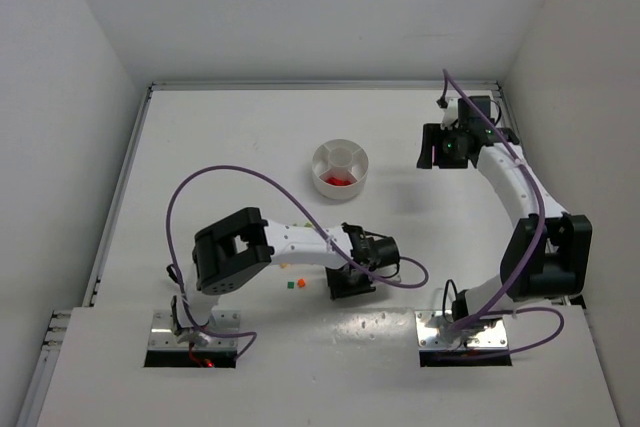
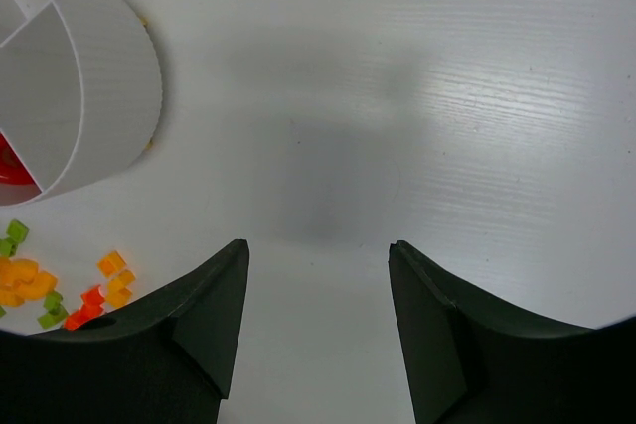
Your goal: Sort the legos into containers by color
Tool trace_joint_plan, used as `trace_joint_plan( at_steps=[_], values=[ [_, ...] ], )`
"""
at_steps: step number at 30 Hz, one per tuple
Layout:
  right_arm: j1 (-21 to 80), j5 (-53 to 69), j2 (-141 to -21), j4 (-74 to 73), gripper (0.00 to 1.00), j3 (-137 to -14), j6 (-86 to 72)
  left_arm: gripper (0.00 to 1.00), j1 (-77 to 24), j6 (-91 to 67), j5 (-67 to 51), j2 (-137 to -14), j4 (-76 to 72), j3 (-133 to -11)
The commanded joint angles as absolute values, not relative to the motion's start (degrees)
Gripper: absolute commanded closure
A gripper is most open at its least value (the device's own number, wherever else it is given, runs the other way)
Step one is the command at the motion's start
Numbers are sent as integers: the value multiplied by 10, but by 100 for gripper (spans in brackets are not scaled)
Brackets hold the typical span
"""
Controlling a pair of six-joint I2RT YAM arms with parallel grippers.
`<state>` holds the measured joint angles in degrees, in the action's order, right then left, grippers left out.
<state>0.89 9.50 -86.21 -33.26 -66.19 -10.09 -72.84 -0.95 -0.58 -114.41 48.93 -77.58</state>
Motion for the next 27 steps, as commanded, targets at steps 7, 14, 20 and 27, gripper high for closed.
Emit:
trace_joint_plan(
  at_steps=[7, 14, 20, 27],
  values=[
    [7, 103, -870, -328, 41, -693, -94, 62, -743, -19, -29, -1176, 488, -838],
    [7, 103, -865, -328, 41, -687, -94, 69, -748, -19, -40, -1188, 483, -836],
    [7, 103, -860, -328, 41, -682, -94, 72, -753, -19, -35, -1171, 472, -802],
    [7, 103, -860, -328, 41, -682, -94, 70, -748, -14, -17, -1152, 466, -764]
  ],
)
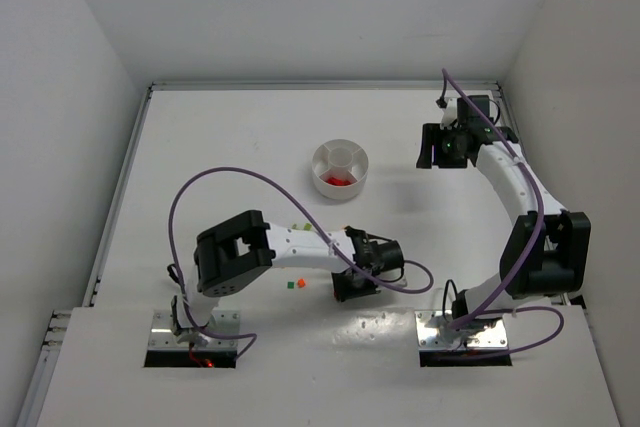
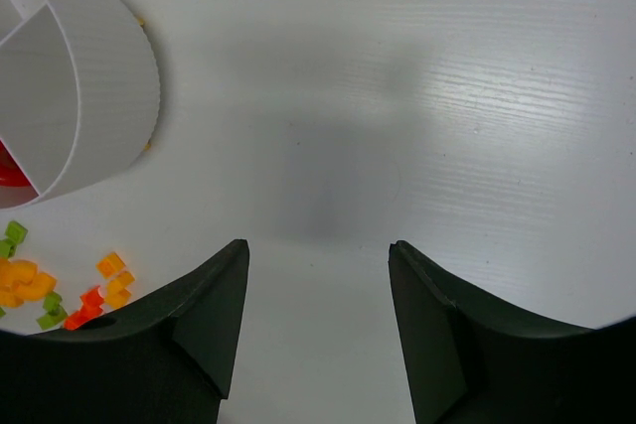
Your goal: Sort the legos into containers by color
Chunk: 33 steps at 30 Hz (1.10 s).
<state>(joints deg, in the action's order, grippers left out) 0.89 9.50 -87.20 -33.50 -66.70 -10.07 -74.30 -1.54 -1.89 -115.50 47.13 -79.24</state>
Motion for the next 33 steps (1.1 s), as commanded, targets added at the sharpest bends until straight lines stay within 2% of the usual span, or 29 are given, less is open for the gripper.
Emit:
trace_joint_plan(
  at_steps=[1, 7, 11, 17, 18, 22, 28, 33],
  values=[
    [7, 103, -860, -328, 41, -682, -94, 70, -748, -14, -17, -1152, 461, -764],
    [7, 103, -865, -328, 41, -682, -94, 70, -743, -9, -22, -1147, 455, -758],
    [7, 103, -865, -328, 42, -687, -94, 82, -743, -4, -27, -1147, 450, -763],
    [7, 103, -865, -328, 42, -687, -89, 92, -743, -4, -24, -1120, 425, -763],
    [7, 103, -865, -328, 42, -687, -89, 95, -734, -4, -24, -1106, 418, -769],
    [7, 108, -870, -328, 42, -687, -89, 98, -676, -10, -24, -1039, 405, -794],
    [12, 108, -882, -333, 42, -693, -83, 98, -578, 4, -12, -905, 393, -852],
    [18, 113, -904, -338, 45, -713, -78, 97, -508, 21, -25, -895, 407, -927]
  ],
)
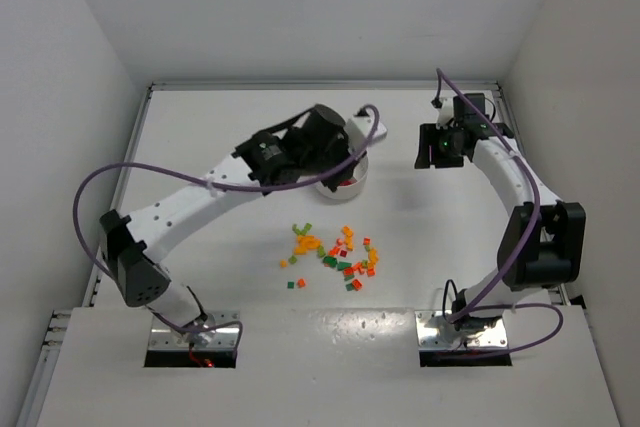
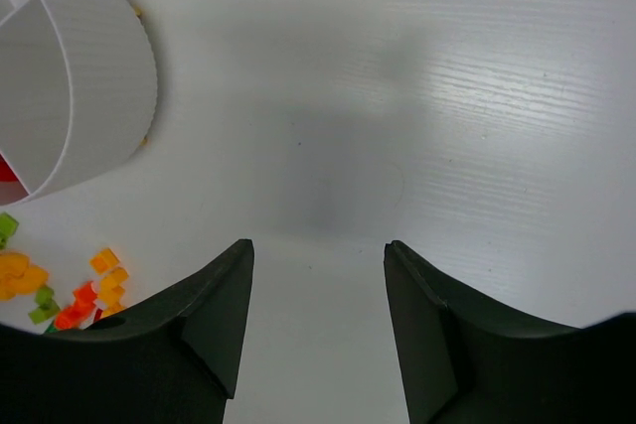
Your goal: Sort the legos into containers by color
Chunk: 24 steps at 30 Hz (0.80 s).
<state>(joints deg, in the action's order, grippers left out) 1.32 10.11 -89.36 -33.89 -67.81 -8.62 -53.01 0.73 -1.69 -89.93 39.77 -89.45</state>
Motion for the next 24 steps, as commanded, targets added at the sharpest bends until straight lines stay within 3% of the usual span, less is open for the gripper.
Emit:
trace_joint_plan(
  at_steps=[1, 7, 24],
  values=[
    [18, 113, -912, -338, 45, -720, -78, 97, -486, 21, -25, -903, 427, -942],
    [23, 125, -929, -349, 45, -737, -78, 97, -403, -20, -96, -963, 462, -1001],
    [23, 125, -929, -349, 46, -732, -78, 95, -392, -32, -120, -1084, 462, -1042]
  ],
)
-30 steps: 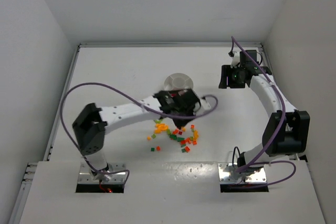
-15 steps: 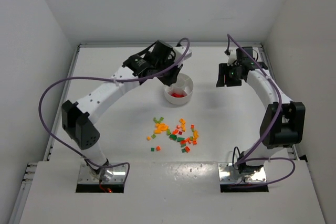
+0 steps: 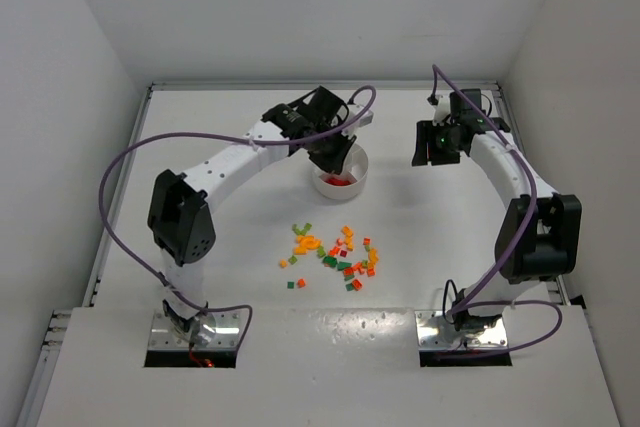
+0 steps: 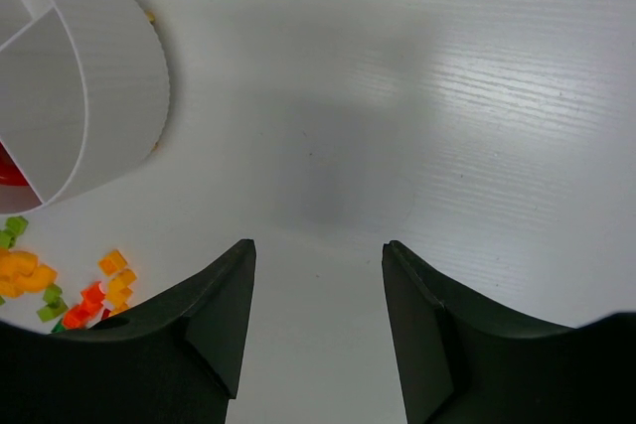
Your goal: Sort the legos into containers by color
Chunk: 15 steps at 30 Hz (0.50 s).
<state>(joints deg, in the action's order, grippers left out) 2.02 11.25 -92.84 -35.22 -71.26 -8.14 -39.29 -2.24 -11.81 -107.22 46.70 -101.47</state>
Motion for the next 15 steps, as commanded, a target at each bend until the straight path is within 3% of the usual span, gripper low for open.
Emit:
trace_joint_plan(
  at_steps=[1, 13, 15],
  values=[
    [23, 125, -929, -349, 46, -732, -78, 95, -392, -32, -120, -1089, 462, -1042],
    [23, 125, -929, -349, 46, -732, -73, 91, -392, -31, -104, -1141, 479, -1064],
    [23, 125, -929, -349, 46, -732, -73, 86, -392, -31, -98, -1141, 479, -1064]
  ],
)
